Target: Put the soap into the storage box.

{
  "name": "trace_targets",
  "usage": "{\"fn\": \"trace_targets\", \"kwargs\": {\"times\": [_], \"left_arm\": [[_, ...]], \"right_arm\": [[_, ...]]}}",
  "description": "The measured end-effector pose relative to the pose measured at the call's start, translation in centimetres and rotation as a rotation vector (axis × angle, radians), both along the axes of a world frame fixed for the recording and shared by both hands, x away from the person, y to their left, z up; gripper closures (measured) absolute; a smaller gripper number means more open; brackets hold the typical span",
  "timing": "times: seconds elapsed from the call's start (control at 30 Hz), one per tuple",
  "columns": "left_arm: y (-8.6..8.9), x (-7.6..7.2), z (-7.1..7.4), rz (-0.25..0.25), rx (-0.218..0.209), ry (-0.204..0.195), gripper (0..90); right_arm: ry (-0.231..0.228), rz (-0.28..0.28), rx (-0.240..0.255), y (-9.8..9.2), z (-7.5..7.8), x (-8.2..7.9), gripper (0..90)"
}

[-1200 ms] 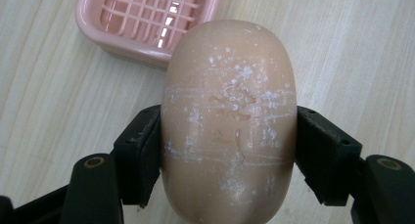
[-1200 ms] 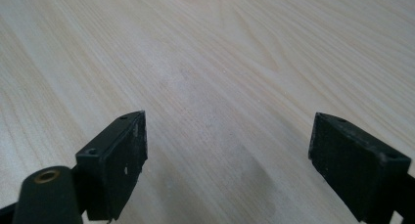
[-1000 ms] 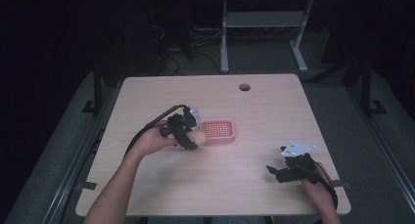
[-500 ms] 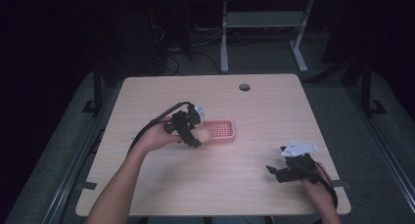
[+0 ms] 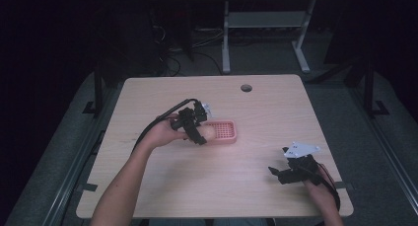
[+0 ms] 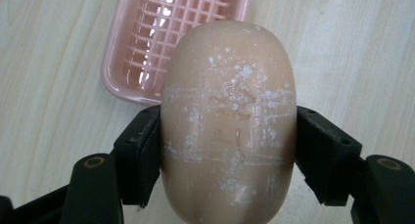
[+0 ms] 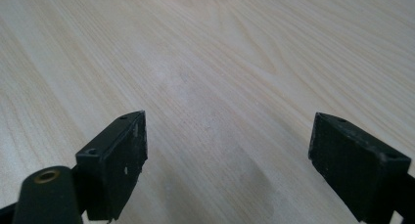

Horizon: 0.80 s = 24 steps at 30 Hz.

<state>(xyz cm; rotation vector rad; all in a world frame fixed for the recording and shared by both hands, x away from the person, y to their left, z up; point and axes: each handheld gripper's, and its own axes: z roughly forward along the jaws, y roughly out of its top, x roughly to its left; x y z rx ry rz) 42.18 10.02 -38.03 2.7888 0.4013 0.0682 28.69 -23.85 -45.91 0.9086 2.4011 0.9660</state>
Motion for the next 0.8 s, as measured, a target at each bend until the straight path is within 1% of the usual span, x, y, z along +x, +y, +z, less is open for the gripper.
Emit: {"fn": "trace_targets", "kwargs": {"times": [0.2,0.33,0.43,0.47,0.53,0.73,0.77,0.8], "left_arm": [[-0.7,0.4,0.3,-0.008,-0.004,-0.004,32.1],[-1.2,0.7,0.4,-0.014,0.004,0.0,32.1],[-1.6,0.8,0.5,-0.023,0.012,-0.007,32.1],[-1.7,0.9,0.6,-0.019,0.006,-0.006,32.1],[-1.8,1.0,0.6,-0.02,0.005,-0.003,32.2],[-2.6,1.6,0.8,-0.029,0.017,-0.002,32.1],[-2.7,1.6,0.8,-0.025,0.015,-0.002,32.1],[-2.8,1.8,0.8,-0.029,0.019,-0.009,32.1]], "right_arm": [[0.0,0.0,0.002,0.0,0.0,0.0,13.8],[0.001,-0.001,0.003,0.0,0.0,0.0,13.8],[0.001,-0.001,0.005,-0.1,0.0,0.0,13.8],[0.001,-0.001,0.005,-0.1,0.0,0.0,13.8],[0.001,-0.001,0.005,-0.1,0.0,0.0,13.8],[0.0,-0.004,0.007,-0.1,0.1,0.0,13.8],[0.0,-0.004,0.008,-0.1,0.1,0.0,13.8],[-0.003,-0.004,0.008,-0.1,0.1,0.0,13.8]]}}
